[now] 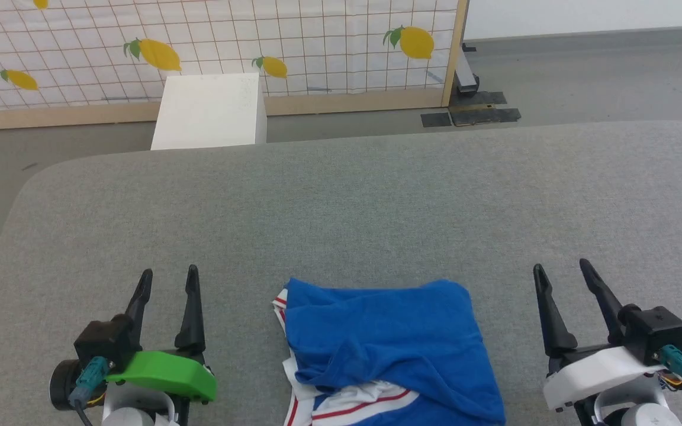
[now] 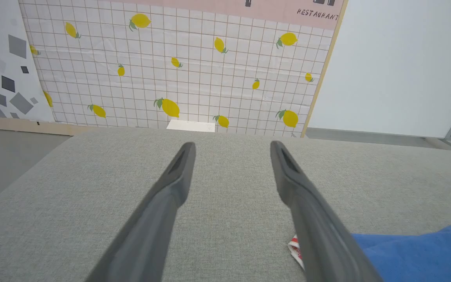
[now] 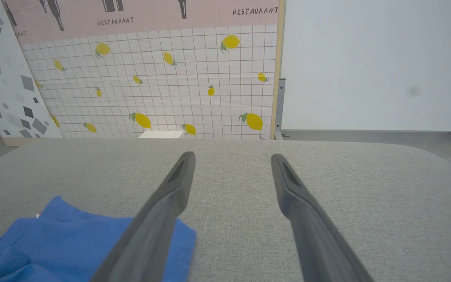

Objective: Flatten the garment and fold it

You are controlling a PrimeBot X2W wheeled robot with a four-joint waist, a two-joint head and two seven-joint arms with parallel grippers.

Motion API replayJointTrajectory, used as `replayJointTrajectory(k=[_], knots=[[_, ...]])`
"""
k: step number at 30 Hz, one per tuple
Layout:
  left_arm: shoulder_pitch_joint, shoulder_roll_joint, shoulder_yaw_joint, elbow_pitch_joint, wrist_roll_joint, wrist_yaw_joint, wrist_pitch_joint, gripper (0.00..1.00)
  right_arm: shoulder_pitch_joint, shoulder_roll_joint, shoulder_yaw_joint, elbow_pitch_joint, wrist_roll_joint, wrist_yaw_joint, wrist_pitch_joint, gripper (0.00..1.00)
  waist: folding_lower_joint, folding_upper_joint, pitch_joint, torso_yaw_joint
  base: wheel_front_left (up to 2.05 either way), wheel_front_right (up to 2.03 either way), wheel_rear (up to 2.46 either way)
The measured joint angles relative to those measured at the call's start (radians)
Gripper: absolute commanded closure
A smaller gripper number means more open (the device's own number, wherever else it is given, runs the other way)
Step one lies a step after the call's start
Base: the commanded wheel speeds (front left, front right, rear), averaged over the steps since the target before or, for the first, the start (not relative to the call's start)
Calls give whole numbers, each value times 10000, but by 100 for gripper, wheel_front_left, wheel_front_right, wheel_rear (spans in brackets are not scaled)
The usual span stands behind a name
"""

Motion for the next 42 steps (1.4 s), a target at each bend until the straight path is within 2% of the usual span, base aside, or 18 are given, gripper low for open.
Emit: replayJointTrajectory(k=[2, 4, 8, 13, 15, 18, 21, 27, 32, 33, 34, 35, 36, 37, 42], knots=[[0, 0, 19, 0, 0, 0, 0, 0, 0, 58, -23, 82, 617, 0, 146, 0, 0, 0, 6, -2, 0, 0, 0], [0, -2, 35, 0, 0, 0, 0, 0, 0, 199, -261, 242, 2475, 0, 616, 0, 0, 0, 9, -12, 0, 0, 0], [0, -13, 44, -12, 2, 0, 0, 0, -2, 226, -920, 1095, 7308, -4, 3173, 0, 0, 0, 18, -20, 0, 0, 0], [-1, -17, 40, -19, 2, 0, 0, 0, -141, 224, -1595, 2458, 10782, -4, 6094, 0, 0, 0, 86, 25, 0, 0, 0], [-2, -19, 38, -25, 2, 0, 0, 0, -362, 226, -1699, 2959, 11183, -4, 6916, 0, 0, 0, 132, 45, 0, 0, 0], [-6, -19, 36, -33, 0, 0, 0, 0, -804, 226, -1785, 3568, 11154, -4, 7910, 0, 0, 0, 215, 75, 0, 0, 0], [-21, -19, 33, -35, 2, 0, 0, 0, -1435, 224, -1638, 4341, 10567, -4, 8859, 0, 0, 0, 340, 138, 0, 0, 0], [-137, -19, -50, -27, 0, 0, 0, 0, -2315, 211, -997, 5053, 9668, -2, 9495, 0, 0, 0, 480, 335, 0, 0, 0], [-144, -19, -100, -8, 0, 0, 0, 0, -2831, 205, -184, 5540, 9112, 6, 9595, 0, 0, 0, 536, 555, 0, 0, 0], [-144, -19, -111, -4, 0, 0, 0, 0, -2900, 192, -52, 5607, 8974, 6, 9635, 14, 0, 0, 539, 591, 0, 0, 0], [-144, -17, -125, 2, 0, 0, 0, 0, -2970, 176, 88, 5632, 8794, 6, 9704, 53, 0, 0, 541, 633, 0, 0, 0], [-144, -17, -128, 8, 0, 0, 0, 0, -3015, 173, 182, 5636, 8640, 6, 9754, 71, 0, 0, 540, 674, 0, 0, 0], [-143, -17, -132, 10, 0, 0, 0, 0, -3027, 171, 249, 5597, 8468, 6, 9752, 94, 0, 0, 537, 714, 0, 0, 0], [-143, -17, -128, 10, 0, 0, 0, 0, -3027, 171, 288, 5567, 8299, 6, 9745, 100, 0, 0, 532, 741, 0, 0, 0], [-124, -15, -29, -36, 0, 0, 0, 0, -2985, 98, 692, 4853, 6690, 0, 9451, 100, 0, 0, 510, 723, 0, 0, 0]])
